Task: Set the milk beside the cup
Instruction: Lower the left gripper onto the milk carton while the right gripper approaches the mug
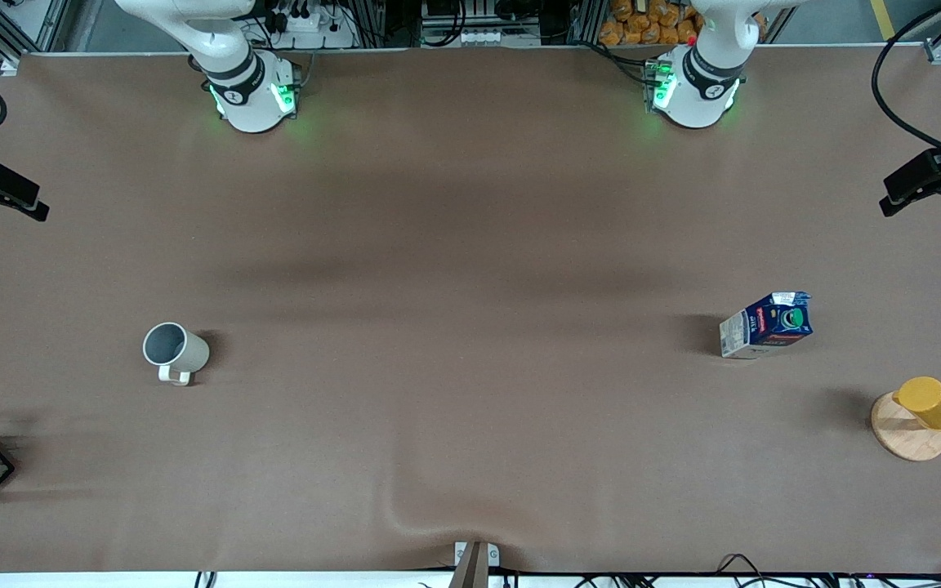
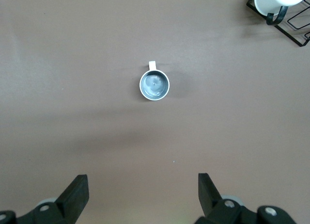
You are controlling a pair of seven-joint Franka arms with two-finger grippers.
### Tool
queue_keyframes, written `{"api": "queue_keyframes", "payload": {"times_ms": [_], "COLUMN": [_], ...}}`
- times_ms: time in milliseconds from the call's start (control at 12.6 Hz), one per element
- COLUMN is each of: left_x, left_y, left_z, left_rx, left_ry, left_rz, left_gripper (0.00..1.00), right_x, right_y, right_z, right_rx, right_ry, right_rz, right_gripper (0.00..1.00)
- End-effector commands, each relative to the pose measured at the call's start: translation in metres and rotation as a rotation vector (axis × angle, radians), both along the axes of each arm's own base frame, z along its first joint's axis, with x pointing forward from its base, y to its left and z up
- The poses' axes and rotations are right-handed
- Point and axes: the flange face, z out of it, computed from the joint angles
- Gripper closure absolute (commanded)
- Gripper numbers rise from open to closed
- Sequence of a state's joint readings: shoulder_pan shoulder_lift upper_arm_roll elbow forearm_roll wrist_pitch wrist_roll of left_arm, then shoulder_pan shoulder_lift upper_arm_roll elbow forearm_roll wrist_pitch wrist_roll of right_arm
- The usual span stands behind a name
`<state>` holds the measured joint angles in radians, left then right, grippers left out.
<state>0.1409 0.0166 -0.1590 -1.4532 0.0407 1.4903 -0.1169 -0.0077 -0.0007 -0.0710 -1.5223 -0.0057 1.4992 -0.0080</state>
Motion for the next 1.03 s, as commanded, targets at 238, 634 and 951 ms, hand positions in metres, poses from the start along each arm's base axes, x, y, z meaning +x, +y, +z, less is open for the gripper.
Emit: {"api": "queue_keyframes", "payload": {"times_ms": [238, 634, 951], "left_x": [0.004, 0.037, 0.063], "left_y": [0.003, 0.007, 0.007], "left_z": [-0.007, -0.065, -0.129], "left_rx": [-0.032, -0.03, -0.021], "left_ry": [0.027, 0.039, 0.035], "left_rz": [-0.012, -0.01, -0.022], "left_gripper": [0.0, 0.0, 0.0], "right_x": [0.0, 0.018, 0.054], "right_y": [0.003, 0.027, 0.061], "right_z": [0.001, -0.03, -0.094], "right_rx": [0.018, 0.013, 0.01], "right_ry": [0.005, 0.062, 0.119], "right_rz": [-0.013, 0.04, 0.094], "right_gripper": [0.0, 0.0, 0.0]}}
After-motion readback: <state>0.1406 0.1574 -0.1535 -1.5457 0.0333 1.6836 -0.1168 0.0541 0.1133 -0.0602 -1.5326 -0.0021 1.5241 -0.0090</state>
